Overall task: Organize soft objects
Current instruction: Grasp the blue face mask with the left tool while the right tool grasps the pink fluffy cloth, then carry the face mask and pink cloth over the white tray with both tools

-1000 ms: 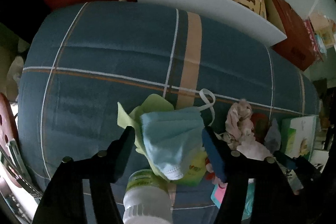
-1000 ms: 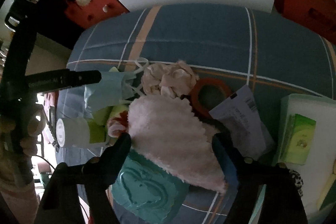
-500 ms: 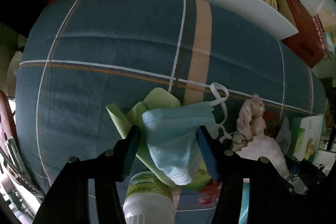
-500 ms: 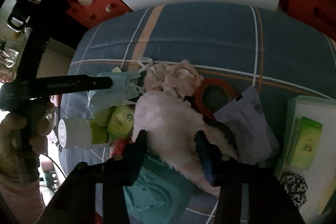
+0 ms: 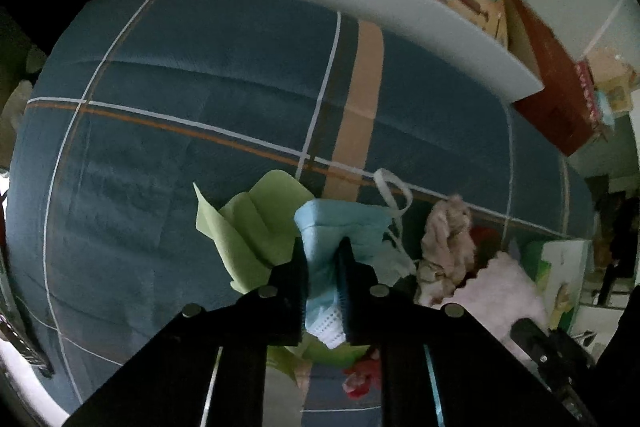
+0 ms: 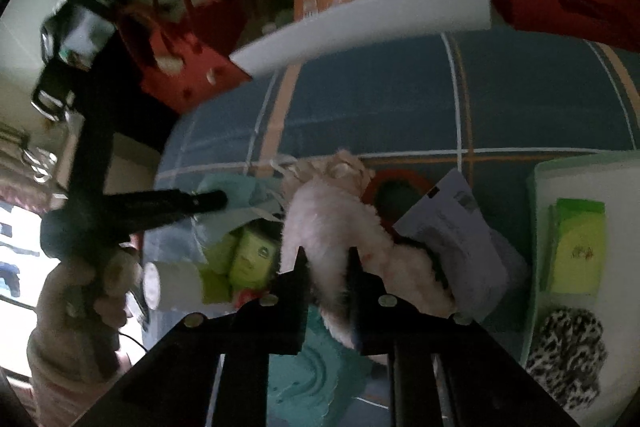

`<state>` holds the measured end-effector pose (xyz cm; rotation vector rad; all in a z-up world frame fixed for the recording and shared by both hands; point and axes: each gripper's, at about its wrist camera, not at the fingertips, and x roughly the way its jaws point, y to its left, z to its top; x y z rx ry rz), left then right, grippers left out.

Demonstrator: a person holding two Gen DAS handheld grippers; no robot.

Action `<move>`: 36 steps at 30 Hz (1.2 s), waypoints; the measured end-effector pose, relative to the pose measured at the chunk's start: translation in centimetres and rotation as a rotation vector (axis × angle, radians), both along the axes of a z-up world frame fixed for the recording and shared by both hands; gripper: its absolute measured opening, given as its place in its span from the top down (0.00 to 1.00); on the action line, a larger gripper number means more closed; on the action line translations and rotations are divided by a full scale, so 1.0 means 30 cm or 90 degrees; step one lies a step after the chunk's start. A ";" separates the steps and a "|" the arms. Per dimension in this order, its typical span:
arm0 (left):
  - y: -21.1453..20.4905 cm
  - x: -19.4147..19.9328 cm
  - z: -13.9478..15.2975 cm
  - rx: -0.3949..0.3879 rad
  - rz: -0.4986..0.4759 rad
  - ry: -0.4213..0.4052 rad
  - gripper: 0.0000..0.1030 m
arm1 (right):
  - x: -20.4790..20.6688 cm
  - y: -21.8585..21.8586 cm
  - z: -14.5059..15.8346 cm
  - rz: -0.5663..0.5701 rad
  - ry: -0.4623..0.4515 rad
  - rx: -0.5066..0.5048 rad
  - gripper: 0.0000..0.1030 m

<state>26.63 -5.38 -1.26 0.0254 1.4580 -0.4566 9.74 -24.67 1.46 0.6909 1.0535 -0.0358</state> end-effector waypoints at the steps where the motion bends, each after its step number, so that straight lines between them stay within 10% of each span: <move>1: 0.007 -0.011 0.007 -0.009 0.006 -0.007 0.88 | -0.015 -0.001 0.013 -0.011 -0.014 0.002 0.85; 20: 0.104 -0.362 0.160 -0.175 0.190 -0.173 0.89 | -0.168 -0.015 0.199 -0.085 -0.171 -0.027 0.86; 36: 0.031 -0.517 0.367 -0.235 0.155 -0.316 0.89 | -0.371 -0.128 0.368 -0.169 -0.263 -0.074 0.86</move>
